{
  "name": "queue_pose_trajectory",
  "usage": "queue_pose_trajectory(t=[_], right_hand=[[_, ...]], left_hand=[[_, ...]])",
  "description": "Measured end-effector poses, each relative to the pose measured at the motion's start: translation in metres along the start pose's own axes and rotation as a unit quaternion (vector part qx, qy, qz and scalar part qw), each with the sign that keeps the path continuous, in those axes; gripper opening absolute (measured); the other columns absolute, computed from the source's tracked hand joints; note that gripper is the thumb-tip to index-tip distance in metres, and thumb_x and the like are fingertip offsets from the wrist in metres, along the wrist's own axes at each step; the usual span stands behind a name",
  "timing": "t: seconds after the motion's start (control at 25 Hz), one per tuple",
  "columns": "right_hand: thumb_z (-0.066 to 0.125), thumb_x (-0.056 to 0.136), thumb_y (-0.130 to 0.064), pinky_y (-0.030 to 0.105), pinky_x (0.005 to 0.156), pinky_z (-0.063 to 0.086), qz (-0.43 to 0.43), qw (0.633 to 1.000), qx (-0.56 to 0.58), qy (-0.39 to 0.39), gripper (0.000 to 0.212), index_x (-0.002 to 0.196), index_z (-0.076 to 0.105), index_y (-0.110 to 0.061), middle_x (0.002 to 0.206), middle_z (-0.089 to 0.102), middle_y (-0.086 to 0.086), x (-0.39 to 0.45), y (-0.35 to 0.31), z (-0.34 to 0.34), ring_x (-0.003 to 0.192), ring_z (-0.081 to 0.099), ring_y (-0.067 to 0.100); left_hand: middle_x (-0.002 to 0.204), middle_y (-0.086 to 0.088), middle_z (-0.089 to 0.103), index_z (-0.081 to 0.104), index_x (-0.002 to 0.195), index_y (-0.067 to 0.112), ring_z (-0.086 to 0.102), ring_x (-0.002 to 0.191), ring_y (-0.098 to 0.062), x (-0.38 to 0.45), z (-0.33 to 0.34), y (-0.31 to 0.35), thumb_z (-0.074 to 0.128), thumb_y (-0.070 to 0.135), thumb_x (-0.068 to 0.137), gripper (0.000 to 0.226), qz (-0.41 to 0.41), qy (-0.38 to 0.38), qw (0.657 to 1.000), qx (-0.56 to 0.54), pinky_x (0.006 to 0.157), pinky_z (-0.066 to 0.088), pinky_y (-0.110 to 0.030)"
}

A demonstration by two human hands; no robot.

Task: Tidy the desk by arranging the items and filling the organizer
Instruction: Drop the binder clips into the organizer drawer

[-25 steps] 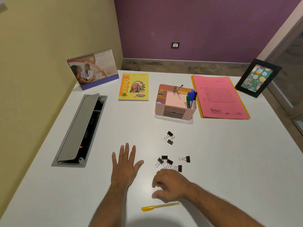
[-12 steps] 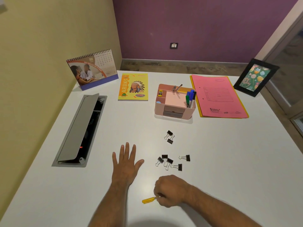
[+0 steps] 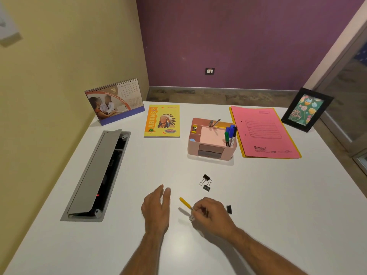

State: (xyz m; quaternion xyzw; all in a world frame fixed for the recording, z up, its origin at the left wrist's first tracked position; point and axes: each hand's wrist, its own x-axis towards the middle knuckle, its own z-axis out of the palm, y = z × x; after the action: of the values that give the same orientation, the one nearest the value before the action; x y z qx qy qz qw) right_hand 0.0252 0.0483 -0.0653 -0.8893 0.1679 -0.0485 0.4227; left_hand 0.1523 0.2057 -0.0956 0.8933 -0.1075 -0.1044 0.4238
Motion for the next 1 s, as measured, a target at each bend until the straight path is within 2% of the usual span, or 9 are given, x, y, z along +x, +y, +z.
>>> queue_pose_trajectory(t=[0.08,0.16,0.2,0.36,0.48,0.56,0.68,0.84,1.0], right_hand=[[0.062,0.085,-0.037,0.030,0.068,0.051,-0.002,0.999,0.011,0.036,0.012,0.081,0.068,-0.027,0.076,0.065,-0.010,0.019,-0.001,-0.007,0.074,0.059,0.011],[0.065,0.087,-0.032,0.027,0.069,0.051,-0.011,0.998,0.008,0.063,0.007,0.084,0.069,-0.026,0.078,0.065,-0.013,0.038,-0.002,-0.015,0.076,0.060,0.009],[0.066,0.087,-0.029,0.027,0.070,0.051,-0.017,0.997,0.010,0.075,0.006,0.085,0.069,-0.025,0.079,0.065,-0.014,0.047,-0.003,-0.019,0.075,0.060,0.009],[0.066,0.087,-0.031,0.031,0.069,0.054,-0.038,0.994,0.005,0.101,0.009,0.090,0.069,-0.023,0.084,0.065,-0.013,0.077,-0.001,-0.036,0.075,0.061,0.007],[0.063,0.086,-0.048,0.026,0.071,0.053,-0.023,0.993,-0.022,0.115,0.028,0.098,0.071,-0.024,0.090,0.065,-0.015,0.088,0.009,-0.047,0.084,0.060,0.005],[0.059,0.087,-0.055,0.026,0.079,0.052,0.006,0.988,-0.064,0.142,0.038,0.106,0.070,-0.024,0.099,0.066,-0.014,0.088,0.027,-0.052,0.095,0.059,0.007],[0.059,0.091,-0.048,0.034,0.094,0.048,0.081,0.970,-0.125,0.192,0.039,0.116,0.067,-0.019,0.116,0.067,-0.004,0.082,0.062,-0.061,0.111,0.056,0.016],[0.018,0.089,-0.074,0.045,0.104,0.043,0.158,0.941,-0.229,0.194,0.086,0.122,0.064,-0.010,0.130,0.063,0.011,0.075,0.108,-0.069,0.124,0.053,0.030],[0.010,0.091,-0.071,0.053,0.112,0.032,0.218,0.917,-0.302,0.147,0.089,0.132,0.058,-0.008,0.146,0.049,0.019,0.075,0.138,-0.066,0.137,0.042,0.039]], left_hand=[[0.107,0.006,0.070,0.068,0.114,0.027,0.065,0.104,-0.018,0.000,-0.003,0.037,0.048,0.063,0.089,0.049,-0.040,-0.018,0.974,-0.221,0.095,0.052,-0.043],[0.088,0.004,0.074,0.074,0.098,0.025,0.069,0.083,-0.014,0.006,-0.002,0.066,0.070,0.031,0.088,0.012,-0.021,-0.035,0.957,-0.288,0.078,0.056,-0.033],[0.080,0.003,0.074,0.075,0.092,0.023,0.068,0.075,-0.012,0.012,-0.001,0.077,0.075,0.020,0.084,0.009,0.005,-0.034,0.958,-0.284,0.073,0.055,-0.029],[0.074,0.001,0.073,0.076,0.087,0.021,0.065,0.067,-0.013,0.033,0.009,0.098,0.079,0.011,0.079,0.013,0.036,-0.034,0.959,-0.279,0.069,0.057,-0.032],[0.070,0.001,0.070,0.073,0.080,0.021,0.062,0.064,-0.012,0.050,0.015,0.110,0.078,0.011,0.078,0.011,0.065,-0.014,0.962,-0.263,0.066,0.057,-0.031],[0.067,0.002,0.068,0.072,0.080,0.021,0.059,0.062,-0.008,0.064,0.013,0.125,0.077,0.012,0.079,0.010,0.090,-0.002,0.964,-0.250,0.064,0.055,-0.025],[0.068,0.004,0.067,0.072,0.083,0.015,0.058,0.061,-0.004,0.097,0.010,0.154,0.076,0.009,0.080,0.007,0.141,0.015,0.965,-0.220,0.062,0.052,-0.017],[0.068,0.008,0.067,0.071,0.084,0.015,0.064,0.064,-0.006,0.146,0.011,0.197,0.071,0.011,0.078,0.008,0.204,0.056,0.962,-0.173,0.061,0.052,-0.017],[0.065,0.012,0.063,0.073,0.087,0.012,0.059,0.064,0.010,0.190,0.021,0.229,0.070,0.012,0.080,0.008,0.219,0.096,0.965,-0.112,0.060,0.039,0.000]])
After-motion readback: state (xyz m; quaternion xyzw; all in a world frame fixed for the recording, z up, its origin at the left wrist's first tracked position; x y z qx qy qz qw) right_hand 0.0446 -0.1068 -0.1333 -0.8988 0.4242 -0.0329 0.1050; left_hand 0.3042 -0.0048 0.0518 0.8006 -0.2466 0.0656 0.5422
